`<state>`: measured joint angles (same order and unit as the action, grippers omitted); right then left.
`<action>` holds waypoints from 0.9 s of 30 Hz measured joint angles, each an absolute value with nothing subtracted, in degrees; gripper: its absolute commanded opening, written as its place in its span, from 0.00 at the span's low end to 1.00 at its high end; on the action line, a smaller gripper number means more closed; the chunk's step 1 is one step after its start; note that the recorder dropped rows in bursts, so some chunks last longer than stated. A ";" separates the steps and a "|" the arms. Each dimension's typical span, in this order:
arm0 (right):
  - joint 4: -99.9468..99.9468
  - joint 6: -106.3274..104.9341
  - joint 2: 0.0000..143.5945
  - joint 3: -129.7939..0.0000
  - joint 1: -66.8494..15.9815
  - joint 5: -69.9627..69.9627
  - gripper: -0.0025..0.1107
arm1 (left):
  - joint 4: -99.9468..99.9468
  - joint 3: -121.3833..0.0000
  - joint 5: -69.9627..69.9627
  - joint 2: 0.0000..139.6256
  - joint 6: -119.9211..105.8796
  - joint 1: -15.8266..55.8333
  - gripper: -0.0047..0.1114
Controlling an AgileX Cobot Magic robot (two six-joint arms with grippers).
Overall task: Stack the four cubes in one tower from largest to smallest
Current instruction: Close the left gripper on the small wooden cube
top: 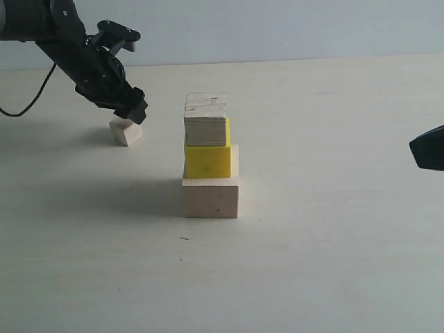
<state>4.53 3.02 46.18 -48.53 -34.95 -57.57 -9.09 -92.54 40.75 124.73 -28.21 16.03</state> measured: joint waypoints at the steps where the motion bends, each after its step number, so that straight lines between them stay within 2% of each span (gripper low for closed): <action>1: 4.53 3.02 46.18 -48.53 -34.95 -57.57 0.02 | -8.57 -92.54 40.75 124.95 -28.21 16.03 0.65; 15: 4.53 3.02 46.18 -48.53 -34.95 -57.57 0.02 | -6.75 -93.22 42.11 127.45 -28.67 16.03 0.65; 20: 4.53 3.02 46.18 -48.53 -34.95 -57.57 0.02 | -6.75 -94.84 43.10 128.60 -28.86 16.03 0.58; 27: 4.53 3.02 46.18 -48.53 -34.95 -57.57 0.02 | -6.75 -95.81 44.09 129.13 -29.57 16.03 0.58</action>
